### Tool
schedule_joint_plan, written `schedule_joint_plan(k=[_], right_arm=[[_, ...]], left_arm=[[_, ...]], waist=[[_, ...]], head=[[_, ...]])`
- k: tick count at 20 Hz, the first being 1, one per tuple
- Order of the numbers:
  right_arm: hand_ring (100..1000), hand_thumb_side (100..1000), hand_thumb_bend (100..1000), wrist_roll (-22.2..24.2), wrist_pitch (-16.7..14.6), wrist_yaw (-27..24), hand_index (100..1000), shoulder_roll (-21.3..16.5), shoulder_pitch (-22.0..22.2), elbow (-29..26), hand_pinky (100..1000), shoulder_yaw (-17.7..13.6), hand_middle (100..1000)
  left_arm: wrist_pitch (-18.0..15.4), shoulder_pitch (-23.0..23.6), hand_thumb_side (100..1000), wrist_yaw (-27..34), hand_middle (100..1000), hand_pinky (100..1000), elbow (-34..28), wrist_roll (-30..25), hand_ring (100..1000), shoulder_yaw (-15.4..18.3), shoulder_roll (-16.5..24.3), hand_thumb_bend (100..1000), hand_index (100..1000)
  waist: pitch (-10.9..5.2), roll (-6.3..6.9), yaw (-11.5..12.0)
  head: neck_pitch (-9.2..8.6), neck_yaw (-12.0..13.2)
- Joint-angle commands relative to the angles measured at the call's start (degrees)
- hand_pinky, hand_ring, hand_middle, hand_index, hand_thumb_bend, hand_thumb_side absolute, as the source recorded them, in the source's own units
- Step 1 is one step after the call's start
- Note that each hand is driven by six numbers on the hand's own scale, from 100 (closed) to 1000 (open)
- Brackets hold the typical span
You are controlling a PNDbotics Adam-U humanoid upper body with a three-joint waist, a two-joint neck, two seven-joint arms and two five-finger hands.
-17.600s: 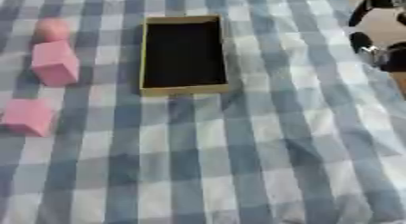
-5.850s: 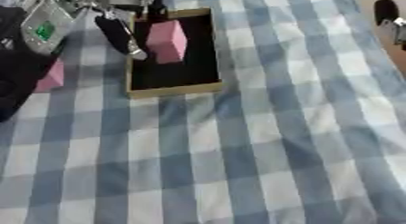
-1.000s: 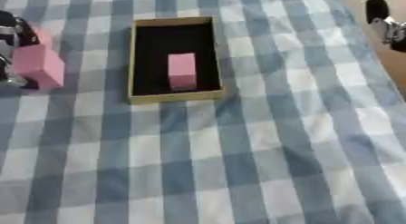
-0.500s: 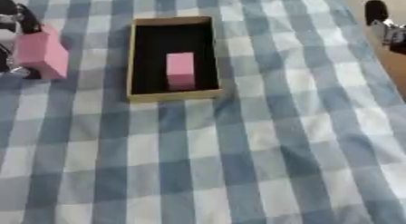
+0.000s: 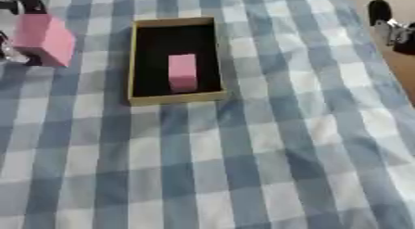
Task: Pick up objects on the table and place them in the box.
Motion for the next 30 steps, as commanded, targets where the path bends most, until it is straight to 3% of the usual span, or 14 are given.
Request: schedule_joint_plan(k=[1,10,17,24,30], right_arm=[[981,100,100,0.2,-0.1,0.1,683,-1.3,-0.9,-1.1,917,-0.6,949],[979,100,100,0.8,-0.5,-0.3,683,-0.8,-1.7,-1.3,913,-0.1,950],[979,100,100,1.2,-0.8,-0.6,683,-0.4,-2.7,-1.5,913,0.3,950],[977,100,100,1.5,-0.9,-1.1,683,0.4,-3.7,-1.9,908,0.4,949],[975,100,100,1.6,-0.8,-1.3,683,0.8,-3.8,-2.0,903,0.3,948]], left_arm=[[-0.1,-3.5,225,0.8,548,672,-1.1,-0.8,705,-0.3,-1.2,343,671],[-0.2,-10.2,210,0.3,543,662,2.9,-1.0,699,-2.3,-10.0,302,670],[-1.6,-12.9,206,-3.0,544,663,8.7,1.5,700,-3.0,-15.6,290,673],[-2.4,-13.2,222,-7.8,546,663,14.0,5.1,702,-2.5,-18.6,312,674],[-3.0,-13.4,181,-13.8,546,667,17.9,8.3,702,-1.2,-19.4,361,672]], waist=[[-1.61,-0.02,-0.1],[-1.65,0.38,-1.0],[-1.14,0.63,-2.5],[-0.53,0.94,-4.1],[-0.13,1.09,-4.6]], head=[[0.44,0.1],[0.62,1.1],[-0.04,3.1],[-1.01,4.4],[-1.28,4.6]])
